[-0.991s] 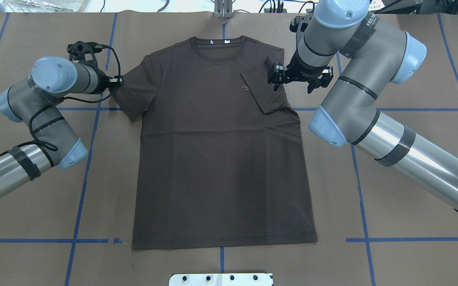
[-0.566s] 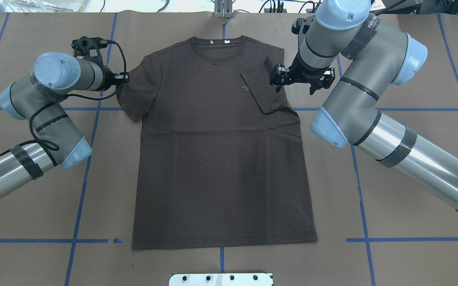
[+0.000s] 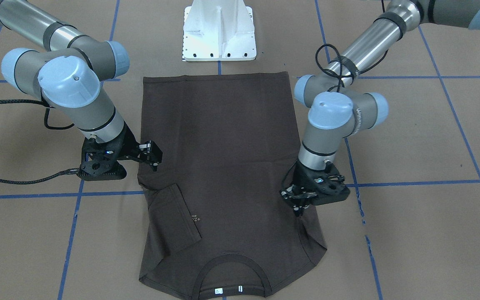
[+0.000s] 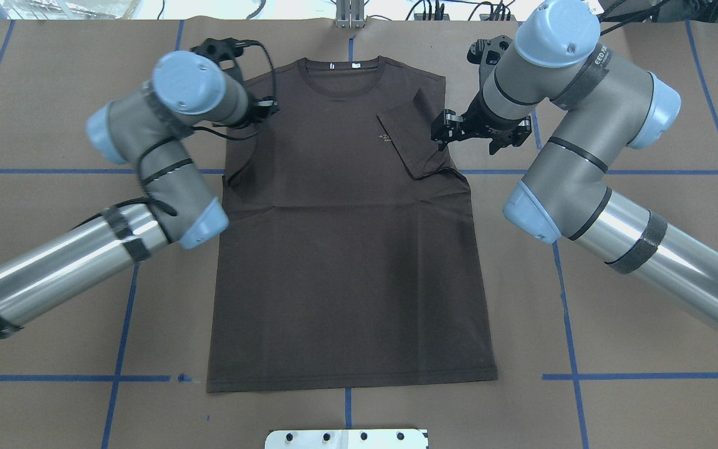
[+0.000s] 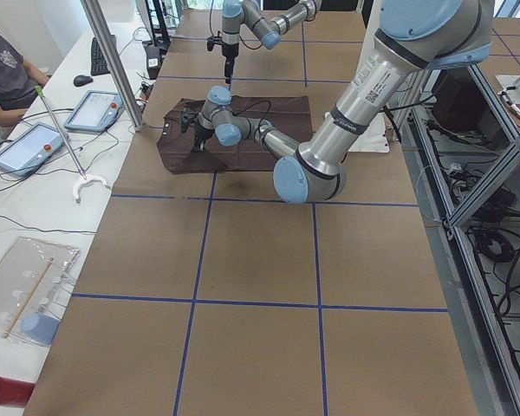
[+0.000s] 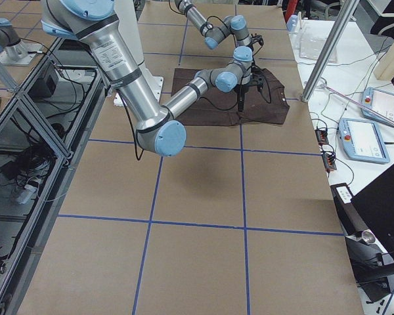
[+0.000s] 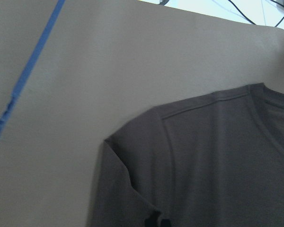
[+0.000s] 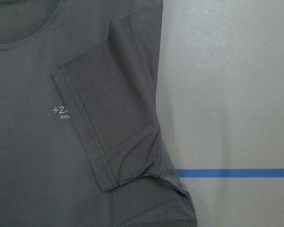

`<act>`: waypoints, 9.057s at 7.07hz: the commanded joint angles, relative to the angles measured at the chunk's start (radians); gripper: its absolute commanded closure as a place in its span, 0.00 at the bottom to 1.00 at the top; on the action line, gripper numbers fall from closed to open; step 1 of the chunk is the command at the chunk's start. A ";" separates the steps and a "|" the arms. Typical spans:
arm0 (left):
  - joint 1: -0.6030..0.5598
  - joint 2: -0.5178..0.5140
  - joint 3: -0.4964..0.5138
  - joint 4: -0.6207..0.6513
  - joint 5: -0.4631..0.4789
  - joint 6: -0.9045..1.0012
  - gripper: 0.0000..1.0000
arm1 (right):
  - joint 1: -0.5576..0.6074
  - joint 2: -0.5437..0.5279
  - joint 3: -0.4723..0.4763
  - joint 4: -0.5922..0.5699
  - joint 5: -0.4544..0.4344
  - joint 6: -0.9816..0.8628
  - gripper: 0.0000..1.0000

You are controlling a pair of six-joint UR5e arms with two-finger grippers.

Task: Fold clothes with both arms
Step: 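Fold the sleeve nearest the left gripper inward onto the shirt body, then move both grippers to the shirt hem corners nearest the robot, then grasp both hem corners with the left and right grippers, then lift the hem with both grippers and carry it toward the collar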

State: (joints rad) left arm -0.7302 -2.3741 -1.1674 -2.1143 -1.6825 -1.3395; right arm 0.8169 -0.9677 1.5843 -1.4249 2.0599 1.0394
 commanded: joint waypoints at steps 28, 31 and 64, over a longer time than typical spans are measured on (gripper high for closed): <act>0.063 0.415 -0.741 0.346 -0.103 0.062 0.00 | -0.665 -0.579 0.479 0.201 -0.452 0.637 0.94; 0.075 0.414 -0.736 0.344 -0.102 0.062 0.00 | -0.637 -0.580 0.480 0.199 -0.406 0.637 1.00; 0.513 0.509 -1.235 0.620 0.027 -0.454 1.00 | -0.212 -0.567 0.622 0.208 0.105 0.355 1.00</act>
State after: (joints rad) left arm -0.1208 -1.8448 -2.4131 -1.4943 -1.6465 -1.8748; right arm 0.5295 -1.6194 2.2791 -1.2164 2.1630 1.4550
